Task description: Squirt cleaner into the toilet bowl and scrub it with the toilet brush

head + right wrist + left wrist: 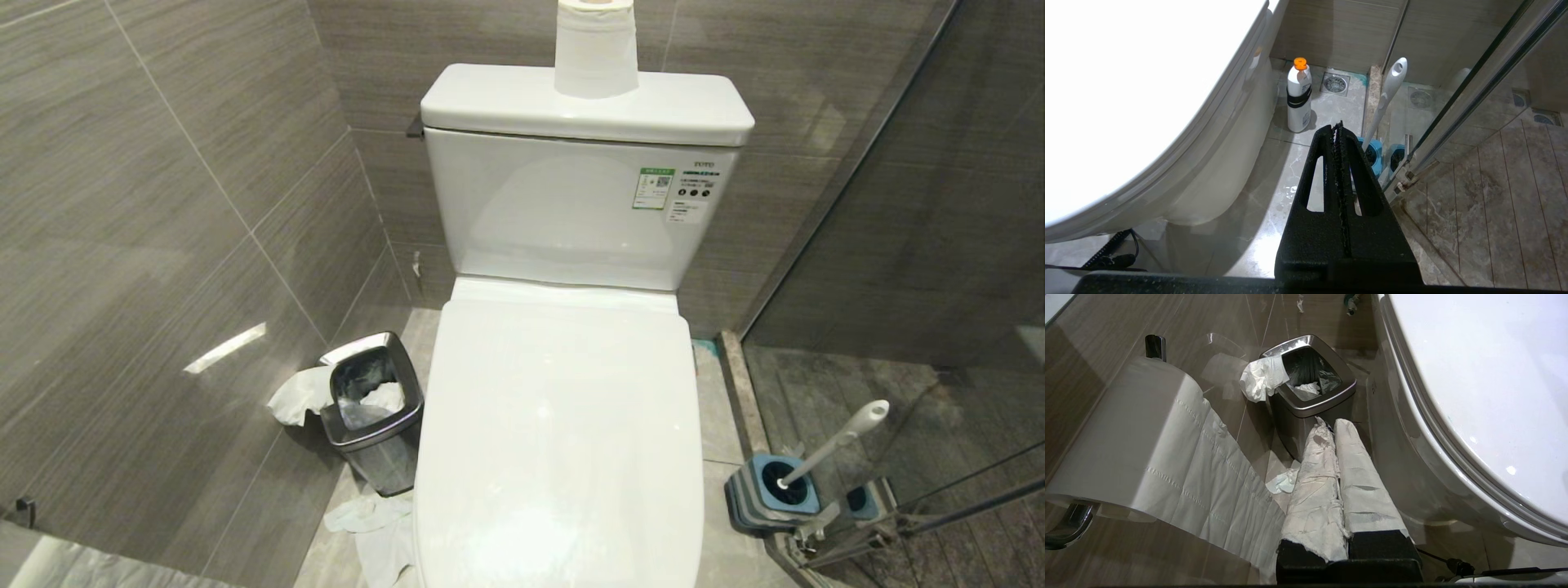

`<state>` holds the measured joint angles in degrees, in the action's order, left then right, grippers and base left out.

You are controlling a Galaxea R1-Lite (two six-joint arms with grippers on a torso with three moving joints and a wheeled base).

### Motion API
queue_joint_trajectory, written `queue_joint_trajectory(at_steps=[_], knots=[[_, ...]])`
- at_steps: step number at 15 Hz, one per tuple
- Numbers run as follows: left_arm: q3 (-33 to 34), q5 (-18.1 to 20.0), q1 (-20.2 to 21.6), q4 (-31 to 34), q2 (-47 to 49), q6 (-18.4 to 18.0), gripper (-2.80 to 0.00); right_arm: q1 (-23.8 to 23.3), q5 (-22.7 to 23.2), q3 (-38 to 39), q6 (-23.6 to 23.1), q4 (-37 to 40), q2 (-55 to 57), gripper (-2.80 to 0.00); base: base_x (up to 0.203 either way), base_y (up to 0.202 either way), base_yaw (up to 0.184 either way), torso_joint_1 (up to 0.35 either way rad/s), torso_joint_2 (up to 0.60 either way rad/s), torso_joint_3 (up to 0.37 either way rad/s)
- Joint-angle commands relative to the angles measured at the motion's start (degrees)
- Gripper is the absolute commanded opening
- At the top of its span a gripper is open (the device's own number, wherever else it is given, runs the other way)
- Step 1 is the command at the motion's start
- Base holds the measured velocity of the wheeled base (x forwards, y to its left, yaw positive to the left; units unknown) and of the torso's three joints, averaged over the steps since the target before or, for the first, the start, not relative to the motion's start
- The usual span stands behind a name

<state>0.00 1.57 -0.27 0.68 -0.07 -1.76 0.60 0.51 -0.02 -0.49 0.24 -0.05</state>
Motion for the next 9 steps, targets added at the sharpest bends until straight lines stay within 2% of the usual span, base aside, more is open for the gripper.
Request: queue_joint_trajectory(at_steps=[1,9], knots=[[0.0,0.0,0.0,0.0,0.1,0.0,-2.8,0.0,0.0,0.0,0.0,0.0,0.0,-2.8,0.0,0.0,0.0,0.0,0.0,0.0],[0.0,0.0,0.0,0.0,0.1,0.0,-2.8,0.0,0.0,0.0,0.0,0.0,0.0,-2.8,0.0,0.0,0.0,0.0,0.0,0.0]])
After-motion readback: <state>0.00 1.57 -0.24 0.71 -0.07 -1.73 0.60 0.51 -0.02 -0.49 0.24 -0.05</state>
